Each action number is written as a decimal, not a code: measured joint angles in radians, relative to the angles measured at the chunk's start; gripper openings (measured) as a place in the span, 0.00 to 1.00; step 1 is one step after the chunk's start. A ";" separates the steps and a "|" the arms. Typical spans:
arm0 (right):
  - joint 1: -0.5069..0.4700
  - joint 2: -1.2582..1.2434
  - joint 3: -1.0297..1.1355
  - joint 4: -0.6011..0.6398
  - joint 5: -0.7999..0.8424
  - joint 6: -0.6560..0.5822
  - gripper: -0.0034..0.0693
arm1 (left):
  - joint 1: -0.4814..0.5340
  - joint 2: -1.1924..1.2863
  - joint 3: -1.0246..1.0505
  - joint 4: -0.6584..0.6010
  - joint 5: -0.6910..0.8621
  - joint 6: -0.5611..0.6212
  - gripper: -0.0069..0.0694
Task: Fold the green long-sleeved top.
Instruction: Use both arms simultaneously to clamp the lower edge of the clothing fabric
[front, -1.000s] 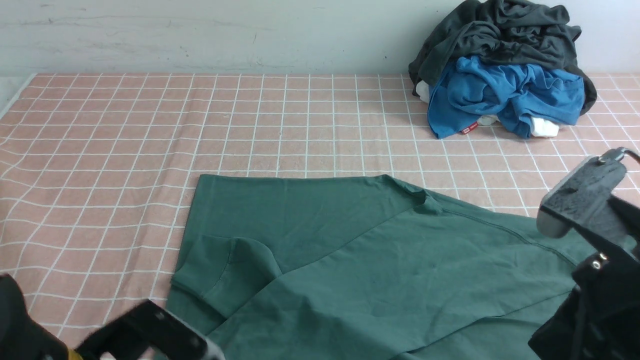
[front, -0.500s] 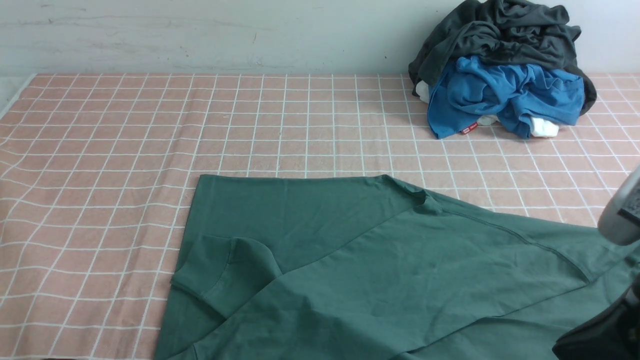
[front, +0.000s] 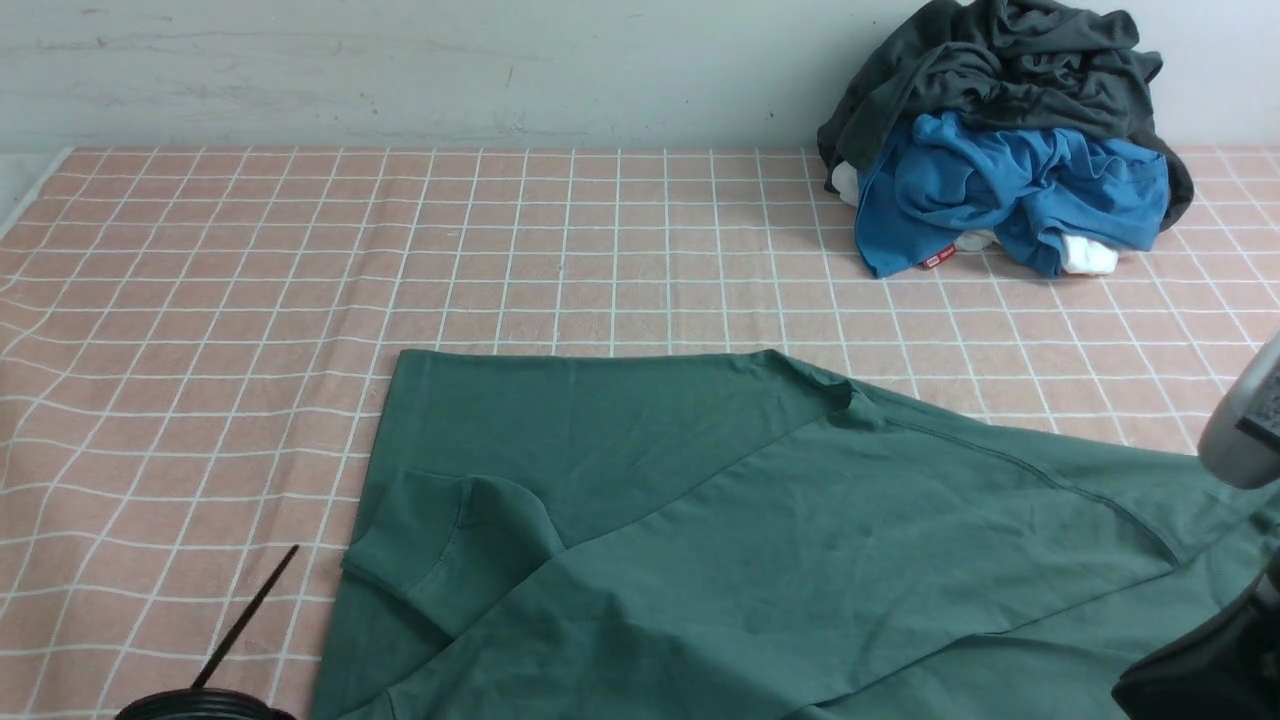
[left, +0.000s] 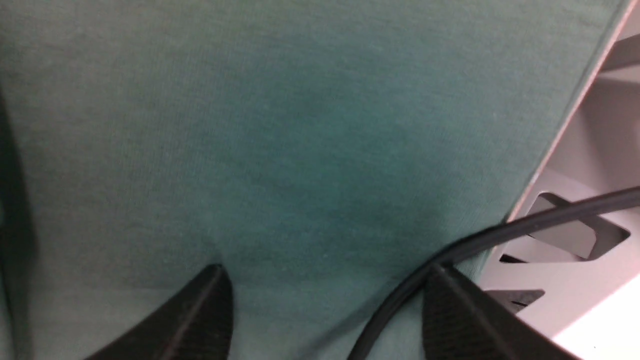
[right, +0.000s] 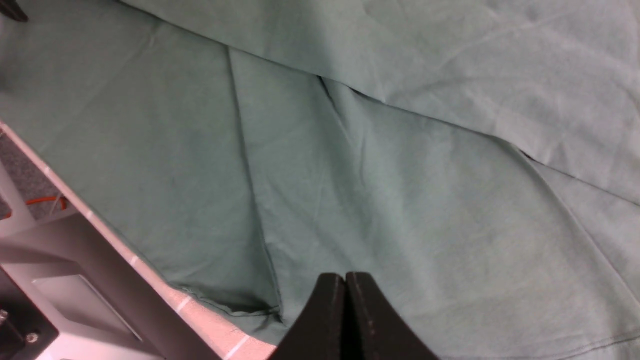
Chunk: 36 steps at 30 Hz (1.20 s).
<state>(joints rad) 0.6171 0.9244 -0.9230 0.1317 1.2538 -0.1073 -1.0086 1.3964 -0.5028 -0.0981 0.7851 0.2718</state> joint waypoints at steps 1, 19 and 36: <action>0.000 0.000 0.000 -0.002 0.000 0.000 0.03 | 0.000 0.000 -0.010 -0.005 0.009 -0.011 0.72; 0.001 0.000 0.000 -0.002 0.000 0.000 0.03 | -0.009 0.065 -0.133 -0.073 0.074 -0.051 0.72; 0.001 0.000 0.000 -0.019 0.000 0.000 0.03 | -0.230 0.109 -0.097 0.160 0.049 -0.272 0.71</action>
<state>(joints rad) 0.6182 0.9244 -0.9230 0.1131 1.2538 -0.1073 -1.2383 1.5052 -0.5994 0.0623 0.8343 0.0000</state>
